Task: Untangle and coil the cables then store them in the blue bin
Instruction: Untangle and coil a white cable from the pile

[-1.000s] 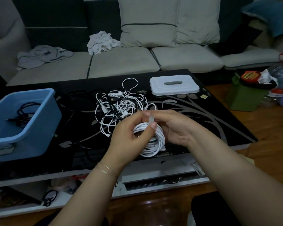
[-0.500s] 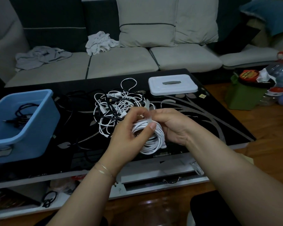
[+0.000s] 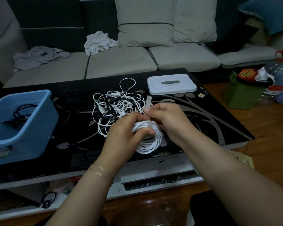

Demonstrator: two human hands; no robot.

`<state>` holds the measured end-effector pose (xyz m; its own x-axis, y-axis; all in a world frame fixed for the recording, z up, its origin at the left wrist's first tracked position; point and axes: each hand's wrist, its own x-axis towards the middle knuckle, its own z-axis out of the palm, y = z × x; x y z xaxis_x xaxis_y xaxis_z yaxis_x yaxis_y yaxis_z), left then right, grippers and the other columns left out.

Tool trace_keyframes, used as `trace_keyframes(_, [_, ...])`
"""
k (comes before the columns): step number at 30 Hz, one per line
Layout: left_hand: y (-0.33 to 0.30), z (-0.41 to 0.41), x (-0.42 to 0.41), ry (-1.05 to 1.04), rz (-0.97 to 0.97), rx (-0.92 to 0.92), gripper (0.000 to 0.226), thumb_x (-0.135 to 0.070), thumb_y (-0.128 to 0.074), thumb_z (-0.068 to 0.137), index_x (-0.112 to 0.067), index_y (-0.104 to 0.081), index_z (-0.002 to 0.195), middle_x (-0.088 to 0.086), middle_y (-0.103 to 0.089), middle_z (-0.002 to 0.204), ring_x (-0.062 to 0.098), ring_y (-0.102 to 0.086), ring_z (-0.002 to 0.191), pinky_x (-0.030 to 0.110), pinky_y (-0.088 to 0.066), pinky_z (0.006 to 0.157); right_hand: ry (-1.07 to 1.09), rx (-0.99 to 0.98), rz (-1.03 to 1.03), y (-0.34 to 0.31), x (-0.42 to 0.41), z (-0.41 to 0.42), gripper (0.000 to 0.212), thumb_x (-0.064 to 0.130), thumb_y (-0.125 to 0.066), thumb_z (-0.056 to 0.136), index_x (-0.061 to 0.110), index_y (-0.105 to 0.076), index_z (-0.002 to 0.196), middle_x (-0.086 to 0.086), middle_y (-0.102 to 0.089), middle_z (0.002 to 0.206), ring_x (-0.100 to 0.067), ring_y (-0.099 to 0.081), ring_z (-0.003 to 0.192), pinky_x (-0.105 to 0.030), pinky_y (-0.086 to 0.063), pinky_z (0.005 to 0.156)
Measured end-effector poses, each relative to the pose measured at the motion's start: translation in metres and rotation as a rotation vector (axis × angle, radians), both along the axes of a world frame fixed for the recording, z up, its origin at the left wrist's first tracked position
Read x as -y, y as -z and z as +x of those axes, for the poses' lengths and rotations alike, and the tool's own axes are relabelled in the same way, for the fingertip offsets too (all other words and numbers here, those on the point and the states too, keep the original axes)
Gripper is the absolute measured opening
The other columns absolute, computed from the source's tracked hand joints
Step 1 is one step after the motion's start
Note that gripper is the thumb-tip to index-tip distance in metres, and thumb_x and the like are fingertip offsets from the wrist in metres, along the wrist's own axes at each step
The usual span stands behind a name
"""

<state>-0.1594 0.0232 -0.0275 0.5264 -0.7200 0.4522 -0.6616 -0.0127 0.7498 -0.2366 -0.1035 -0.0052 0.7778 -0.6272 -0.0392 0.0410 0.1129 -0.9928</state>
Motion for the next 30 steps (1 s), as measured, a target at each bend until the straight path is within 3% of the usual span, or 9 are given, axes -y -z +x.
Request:
trace_keyframes(6, [0.000,-0.002,0.000,-0.043,-0.008,0.036,0.020,-0.049,-0.060,0.078,-0.032,-0.062,0.088,-0.018,-0.067,0.087,0.002,-0.063,0.078,0.028,-0.050,0.070,0.048,-0.004,0.051,-0.001,-0.006,0.000,0.016,0.011,-0.069,0.084,0.011,-0.064,0.068,-0.003,-0.064,0.061,-0.016,-0.060,0.057,-0.025,-0.051,0.057])
trace_keyframes(14, [0.006,-0.005,-0.002,-0.142,-0.015,0.263,0.030,-0.045,-0.050,0.089,-0.017,-0.057,0.085,-0.007,-0.068,0.079,0.015,-0.062,0.072,0.038,-0.048,0.061,-0.020,0.030,0.144,-0.001,-0.012,0.000,0.012,0.010,-0.065,0.087,0.005,-0.062,0.077,-0.003,-0.062,0.058,-0.011,-0.056,0.049,-0.022,-0.049,0.053])
trace_keyframes(18, [0.004,-0.004,-0.002,-0.243,-0.004,0.451,0.030,-0.042,-0.049,0.090,-0.015,-0.057,0.080,-0.004,-0.063,0.070,0.018,-0.056,0.064,0.025,-0.033,0.055,0.008,0.030,0.079,-0.001,-0.012,0.002,0.016,0.013,-0.065,0.087,0.007,-0.064,0.072,-0.004,-0.062,0.060,-0.012,-0.056,0.051,-0.022,-0.049,0.055])
trace_keyframes(22, [0.004,-0.007,-0.002,-0.371,0.045,0.600,0.031,-0.042,-0.051,0.091,-0.015,-0.060,0.078,-0.003,-0.061,0.065,0.021,-0.057,0.058,0.028,-0.033,0.050,0.054,0.051,0.054,0.000,-0.015,0.005,0.018,0.013,-0.065,0.088,0.007,-0.063,0.071,-0.007,-0.059,0.061,-0.015,-0.052,0.050,-0.023,-0.045,0.052])
trace_keyframes(27, [-0.001,-0.006,-0.002,-0.453,0.092,0.579,0.034,-0.045,-0.051,0.090,-0.016,-0.054,0.074,-0.003,-0.059,0.061,0.023,-0.055,0.053,0.025,-0.025,0.045,0.092,0.147,-0.041,0.003,-0.019,0.007,0.015,0.008,-0.063,0.089,0.007,-0.060,0.074,-0.003,-0.062,0.063,-0.009,-0.057,0.055,-0.020,-0.049,0.056])
trace_keyframes(30, [-0.003,-0.003,-0.002,-0.456,0.098,0.554,0.032,-0.044,-0.054,0.088,-0.016,-0.052,0.074,-0.002,-0.058,0.060,0.025,-0.055,0.052,0.024,-0.023,0.046,0.103,0.150,-0.296,0.006,-0.016,0.010,0.022,0.007,-0.064,0.088,0.016,-0.059,0.069,0.007,-0.061,0.058,-0.002,-0.055,0.055,-0.017,-0.046,0.057])
